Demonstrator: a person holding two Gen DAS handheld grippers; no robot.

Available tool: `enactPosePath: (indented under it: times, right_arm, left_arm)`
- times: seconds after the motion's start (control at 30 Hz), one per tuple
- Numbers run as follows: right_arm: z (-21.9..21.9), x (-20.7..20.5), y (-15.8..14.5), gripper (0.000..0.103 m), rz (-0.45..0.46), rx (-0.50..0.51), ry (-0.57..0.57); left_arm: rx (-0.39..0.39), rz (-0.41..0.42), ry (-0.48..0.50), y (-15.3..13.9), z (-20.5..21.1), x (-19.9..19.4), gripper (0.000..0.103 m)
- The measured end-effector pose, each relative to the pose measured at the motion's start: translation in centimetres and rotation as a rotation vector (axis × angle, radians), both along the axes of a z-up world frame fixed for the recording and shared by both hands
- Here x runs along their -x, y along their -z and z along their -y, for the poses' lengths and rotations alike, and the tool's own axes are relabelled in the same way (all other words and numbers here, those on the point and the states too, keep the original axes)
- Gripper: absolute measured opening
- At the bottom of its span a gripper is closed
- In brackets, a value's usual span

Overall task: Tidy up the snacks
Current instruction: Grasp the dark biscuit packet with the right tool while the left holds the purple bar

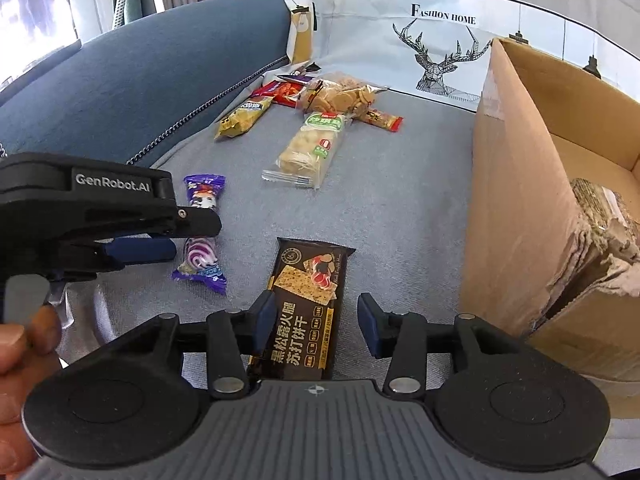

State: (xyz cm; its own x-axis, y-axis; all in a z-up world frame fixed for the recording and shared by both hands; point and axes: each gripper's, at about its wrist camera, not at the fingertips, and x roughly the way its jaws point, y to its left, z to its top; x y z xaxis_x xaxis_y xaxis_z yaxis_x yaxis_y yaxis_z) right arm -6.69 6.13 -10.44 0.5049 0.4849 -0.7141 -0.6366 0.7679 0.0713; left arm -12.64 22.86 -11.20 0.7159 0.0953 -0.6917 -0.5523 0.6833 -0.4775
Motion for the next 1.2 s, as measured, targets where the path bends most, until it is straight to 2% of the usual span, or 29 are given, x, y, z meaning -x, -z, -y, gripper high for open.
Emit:
enactPosePath:
  times: [0.1,0.37,0.4,0.43,0.53,0.57,0.6,0.9,1.0,1.07,1.13,1.2]
  right_arm:
    - [0.1,0.0,0.2,0.047,-0.002,0.005,0.002]
    - [-0.3,0.2,0.4,0.047,0.017,0.023,-0.002]
    - [-0.4,0.2,0.4,0.044,0.021,0.025,-0.003]
    - [-0.4,0.3,0.4,0.037,0.026,0.026,-0.005]
    - [-0.3,0.6,0.2,0.022,0.036,0.022,-0.018]
    - [-0.3,0.7,0.1,0.020,0.046,0.026,-0.016]
    - [-0.2,0.8,0.1,0.016,0.052,0.027,-0.014]
    - [0.9,1.2,-0.8,0.015,0.065,-0.009,0.025]
    - [1.1,1.2,-0.8,0.017,0.046,-0.019,0.023]
    - [1.2,1.1,-0.8,0.028,0.039,-0.027,0.024]
    - [1.4,0.9,-0.8,0.046,0.038,-0.047,0.033]
    - [1.5,0.7,-0.7,0.050,0.023,-0.069,0.031]
  left_arm:
    - [-0.051,-0.007,0.029,0.0,0.7,-0.7,0.058]
    - [-0.217,-0.056,0.102,0.1,2.7,-1.8,0.057]
    - [-0.233,-0.063,0.108,0.2,2.9,-1.9,0.055]
    - [-0.244,-0.070,0.111,0.2,3.0,-1.9,0.054]
    - [-0.252,-0.087,0.107,0.2,2.9,-1.8,0.038]
    - [-0.244,-0.089,0.105,0.2,2.8,-1.8,0.028]
    - [-0.232,-0.089,0.105,0.2,2.6,-1.7,0.026]
    - [-0.211,-0.040,0.134,-1.4,3.0,-0.4,0.026]
    - [-0.192,-0.037,0.139,-1.9,3.4,0.4,0.026]
    - [-0.184,-0.041,0.136,-2.1,3.6,0.7,0.026]
    - [-0.184,-0.048,0.136,-2.1,3.8,0.9,0.026]
    - [-0.194,-0.057,0.138,-2.1,3.9,0.9,0.026]
